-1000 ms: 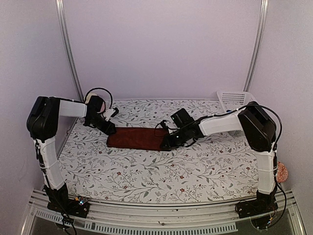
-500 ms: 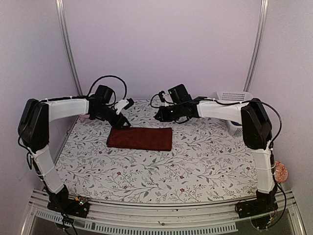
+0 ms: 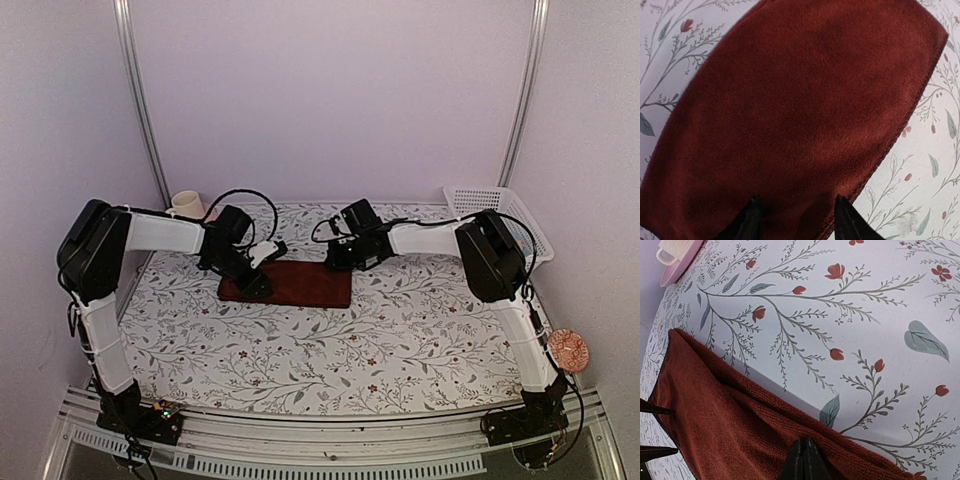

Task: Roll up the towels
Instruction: Smooth out the towel at the center of the board, then rotate the towel at the center of the board, then roll the towel at the center of the board.

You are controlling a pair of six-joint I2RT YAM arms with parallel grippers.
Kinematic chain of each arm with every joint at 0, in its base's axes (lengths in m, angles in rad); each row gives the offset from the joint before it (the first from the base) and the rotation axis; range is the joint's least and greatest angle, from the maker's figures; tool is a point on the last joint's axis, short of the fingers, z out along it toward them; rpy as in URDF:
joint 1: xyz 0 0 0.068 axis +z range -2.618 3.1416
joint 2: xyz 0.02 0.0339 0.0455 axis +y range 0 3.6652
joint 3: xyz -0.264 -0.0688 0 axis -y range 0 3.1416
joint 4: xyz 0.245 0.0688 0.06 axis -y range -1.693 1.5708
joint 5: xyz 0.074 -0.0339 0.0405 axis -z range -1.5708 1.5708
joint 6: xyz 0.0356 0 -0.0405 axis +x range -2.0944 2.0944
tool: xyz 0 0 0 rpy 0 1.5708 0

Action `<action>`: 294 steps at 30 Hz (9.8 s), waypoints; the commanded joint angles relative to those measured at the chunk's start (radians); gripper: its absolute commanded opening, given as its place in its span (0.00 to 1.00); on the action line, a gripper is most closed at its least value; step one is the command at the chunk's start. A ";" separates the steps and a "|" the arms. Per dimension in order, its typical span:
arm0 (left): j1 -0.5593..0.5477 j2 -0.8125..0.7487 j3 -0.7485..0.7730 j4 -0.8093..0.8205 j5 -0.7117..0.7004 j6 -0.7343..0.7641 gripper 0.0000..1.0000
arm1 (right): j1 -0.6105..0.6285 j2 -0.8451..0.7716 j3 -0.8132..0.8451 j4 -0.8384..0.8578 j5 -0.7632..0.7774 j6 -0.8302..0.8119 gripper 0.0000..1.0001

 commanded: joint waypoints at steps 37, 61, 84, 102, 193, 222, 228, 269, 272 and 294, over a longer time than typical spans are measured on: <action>0.058 -0.054 0.084 -0.309 0.219 0.081 0.91 | -0.006 -0.073 -0.024 -0.057 0.021 -0.022 0.05; 0.101 0.286 0.335 -0.153 0.172 -0.121 0.36 | 0.070 0.035 0.042 0.167 0.031 0.130 0.06; 0.112 0.222 0.293 -0.248 0.166 -0.022 0.82 | 0.014 0.006 -0.012 0.128 0.144 0.118 0.08; 0.277 -0.015 0.177 -0.232 0.282 -0.046 0.83 | 0.014 -0.247 -0.148 0.037 0.077 -0.040 0.14; 0.647 -0.493 -0.212 -0.252 0.426 0.200 0.97 | 0.110 0.072 0.243 0.005 0.462 -0.440 0.21; 0.528 -0.594 -0.238 -0.153 0.359 0.226 0.97 | -0.037 0.163 0.220 -0.112 0.430 -0.250 0.12; 0.312 -0.601 -0.280 0.033 0.177 0.234 0.97 | -0.059 0.111 0.222 -0.111 0.386 -0.269 0.16; -0.492 -0.010 -0.216 0.404 -0.350 0.508 0.25 | -0.057 -1.046 -0.847 0.014 0.432 -0.367 0.99; -0.488 -0.016 -0.200 0.367 -0.321 0.485 0.07 | -0.048 -1.082 -0.932 0.119 0.354 -0.412 1.00; -0.206 0.102 0.089 -0.237 0.388 0.444 0.00 | 0.226 -0.907 -1.229 0.652 -0.001 -1.237 0.88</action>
